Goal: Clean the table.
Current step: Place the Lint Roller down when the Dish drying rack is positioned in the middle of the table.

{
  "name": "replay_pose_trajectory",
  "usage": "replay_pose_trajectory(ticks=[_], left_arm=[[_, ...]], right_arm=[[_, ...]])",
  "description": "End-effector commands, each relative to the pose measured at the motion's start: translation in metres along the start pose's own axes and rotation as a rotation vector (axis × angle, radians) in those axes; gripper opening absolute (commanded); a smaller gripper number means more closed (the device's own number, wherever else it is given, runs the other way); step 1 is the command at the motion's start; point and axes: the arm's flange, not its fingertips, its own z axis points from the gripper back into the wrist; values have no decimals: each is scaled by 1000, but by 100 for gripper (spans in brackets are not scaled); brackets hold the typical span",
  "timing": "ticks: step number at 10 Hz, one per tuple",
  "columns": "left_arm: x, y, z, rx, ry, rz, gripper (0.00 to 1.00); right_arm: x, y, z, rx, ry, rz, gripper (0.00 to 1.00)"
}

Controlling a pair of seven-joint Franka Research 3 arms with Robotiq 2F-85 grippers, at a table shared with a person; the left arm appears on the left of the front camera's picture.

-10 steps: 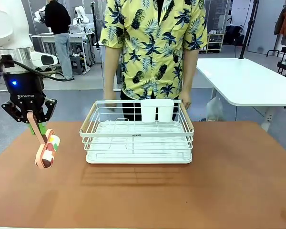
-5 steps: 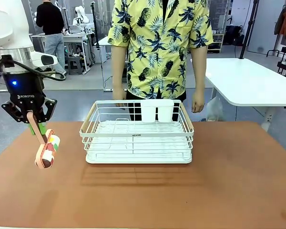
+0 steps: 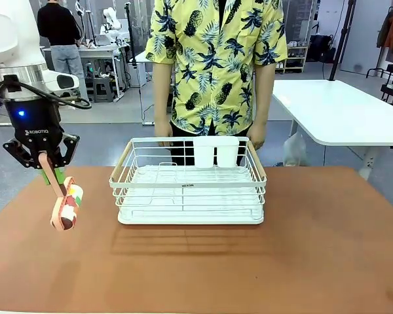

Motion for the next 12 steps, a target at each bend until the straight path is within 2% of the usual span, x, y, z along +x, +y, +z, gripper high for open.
replay_pose_trajectory(ticks=[1,2,3,4,7,10,12], left_arm=[[27,-5,5,-44,-145,354,21],[53,-1,3,-67,-160,687,21],[79,9,-4,-105,-272,989,21],[91,15,-16,-77,-255,1131,21],[129,32,-50,-165,-423,1283,21],[144,46,-79,-241,-385,1305,21],[149,55,-92,-277,-405,1307,21]], right_arm=[[-1,3,1,4,-3,3,100],[-1,3,1,4,-3,3,100],[-1,3,1,4,-3,3,100],[-1,3,1,4,-3,3,100],[-1,3,1,4,-3,3,100],[-1,3,1,4,-3,3,100],[-1,3,1,4,-3,3,100]])
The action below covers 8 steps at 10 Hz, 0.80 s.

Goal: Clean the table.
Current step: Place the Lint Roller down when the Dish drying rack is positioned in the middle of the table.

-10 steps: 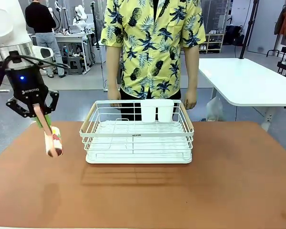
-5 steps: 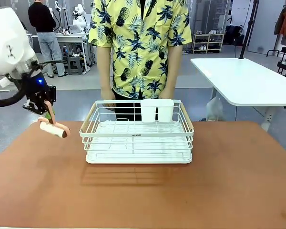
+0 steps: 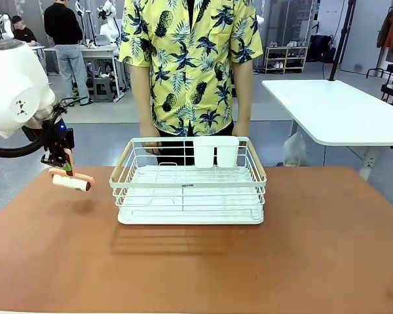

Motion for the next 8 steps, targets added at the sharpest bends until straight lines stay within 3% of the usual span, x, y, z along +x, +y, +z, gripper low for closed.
replay_pose_trajectory(ticks=[1,3,8], left_arm=[[0,1,-10,-47,25,12,21],[3,6,-20,-51,96,2,21],[12,21,-33,-82,144,83,21]], right_arm=[[-1,3,1,4,-3,3,100],[-1,3,1,4,-3,3,100],[-1,3,1,4,-3,3,100]])
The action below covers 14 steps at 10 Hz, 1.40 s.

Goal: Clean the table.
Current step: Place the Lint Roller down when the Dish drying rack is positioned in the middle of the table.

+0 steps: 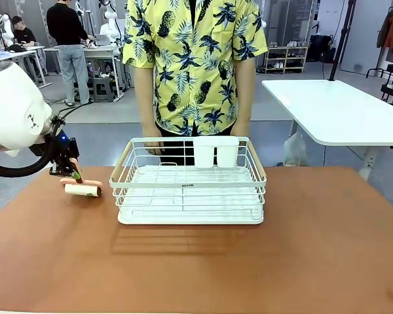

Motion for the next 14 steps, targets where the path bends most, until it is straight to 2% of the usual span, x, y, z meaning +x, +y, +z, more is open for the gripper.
replay_pose_trajectory(ticks=[1,3,4,5,6,7,8,9,10,11,14], left_arm=[[10,11,-2,-21,19,7,21],[13,15,-2,-23,49,25,21],[13,16,-3,-16,51,19,37],[13,17,-3,-15,52,14,46],[13,17,-1,-20,48,13,72],[14,17,3,-13,37,15,81],[13,20,9,36,43,39,100],[10,23,17,57,35,52,100],[6,28,26,100,29,65,91],[1,32,36,134,27,73,100],[-10,42,65,213,35,83,100]], right_arm=[[-1,3,1,4,-3,3,100],[-1,3,1,4,-3,3,100],[-1,3,1,4,-3,3,100],[-1,3,1,4,-3,3,100],[-1,3,1,4,-3,3,100],[-1,3,1,4,-3,3,100],[-1,3,1,4,-3,3,100],[-1,3,1,4,-3,3,100],[-1,3,1,4,-3,3,100],[-1,3,1,4,-3,3,100],[-1,3,1,4,-3,3,100]])
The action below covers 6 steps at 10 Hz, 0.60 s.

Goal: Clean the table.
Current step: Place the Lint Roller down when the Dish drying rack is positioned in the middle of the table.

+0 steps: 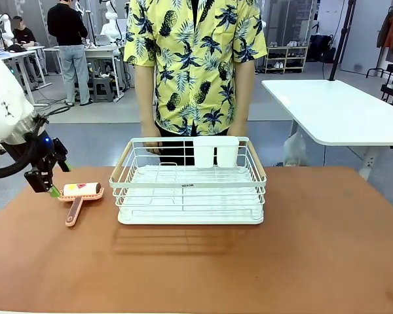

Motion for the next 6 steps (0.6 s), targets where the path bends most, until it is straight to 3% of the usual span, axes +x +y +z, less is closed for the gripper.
replay_pose_trajectory(ticks=[1,6], left_arm=[[-9,6,23,45,-17,20,100],[-8,5,20,26,5,1,100]], right_arm=[[-1,3,1,4,-3,3,100],[-1,3,1,4,-3,3,100]])
